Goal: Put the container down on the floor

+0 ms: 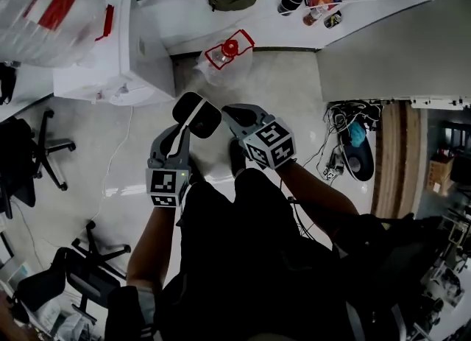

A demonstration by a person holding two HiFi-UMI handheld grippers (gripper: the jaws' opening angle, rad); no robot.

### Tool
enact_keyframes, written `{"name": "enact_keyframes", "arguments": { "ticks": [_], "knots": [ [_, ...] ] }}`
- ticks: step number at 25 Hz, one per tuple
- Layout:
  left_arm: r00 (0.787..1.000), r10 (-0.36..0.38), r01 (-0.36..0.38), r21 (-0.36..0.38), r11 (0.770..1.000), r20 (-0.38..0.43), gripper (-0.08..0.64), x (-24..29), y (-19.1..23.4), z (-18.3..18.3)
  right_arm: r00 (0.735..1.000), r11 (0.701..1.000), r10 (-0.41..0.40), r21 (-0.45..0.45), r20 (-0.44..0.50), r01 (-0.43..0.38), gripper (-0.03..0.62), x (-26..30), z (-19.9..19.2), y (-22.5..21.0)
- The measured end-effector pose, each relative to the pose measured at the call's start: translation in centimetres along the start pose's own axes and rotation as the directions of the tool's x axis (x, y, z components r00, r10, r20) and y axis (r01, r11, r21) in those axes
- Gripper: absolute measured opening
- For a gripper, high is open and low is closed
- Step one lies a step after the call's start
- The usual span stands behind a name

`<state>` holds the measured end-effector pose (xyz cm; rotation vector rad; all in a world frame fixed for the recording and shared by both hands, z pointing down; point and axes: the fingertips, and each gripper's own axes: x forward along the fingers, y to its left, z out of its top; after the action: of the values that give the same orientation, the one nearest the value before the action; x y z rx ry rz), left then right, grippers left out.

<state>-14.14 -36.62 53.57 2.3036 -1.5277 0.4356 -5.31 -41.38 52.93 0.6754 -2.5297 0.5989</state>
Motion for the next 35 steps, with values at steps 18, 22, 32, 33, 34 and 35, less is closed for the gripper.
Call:
{"name": "enact_keyframes", "arguments": {
  "ticks": [18,22,32,33,34,35],
  "knots": [
    [0.987,0.049,-0.053,0.022,0.998,0.152,0.012,-8.0,0.6,10.8,0.966,0.997,-0.069,-0.023,0.25,0.077,0.009,-7.3,12.7,1.5],
    [0.981,0.051,-0.047,-0.024,0.999,0.188,0.012,-8.8,0.5,13.0,0.947,0.996,-0.056,-0.052,0.316,0.076,0.008,-8.8,15.5,2.4],
    [0.968,0.07,-0.054,-0.073,0.996,0.241,0.011,-10.1,0.5,17.3,0.912,0.976,-0.081,-0.152,0.403,0.154,0.008,-11.1,19.5,4.0],
    [0.966,0.068,-0.054,-0.063,0.997,0.248,0.011,-10.3,0.5,17.8,0.911,0.975,-0.082,-0.155,0.404,0.156,0.008,-11.1,19.7,4.1],
    [0.964,0.066,-0.055,-0.05,0.997,0.257,0.011,-10.5,0.4,18.2,0.912,0.976,-0.079,-0.157,0.401,0.154,0.008,-11.1,19.8,4.2],
    [0.962,0.066,-0.058,-0.036,0.998,0.265,0.011,-10.7,0.4,18.5,0.915,0.976,-0.079,-0.158,0.396,0.152,0.008,-11.2,19.8,4.3]
  ]
}}
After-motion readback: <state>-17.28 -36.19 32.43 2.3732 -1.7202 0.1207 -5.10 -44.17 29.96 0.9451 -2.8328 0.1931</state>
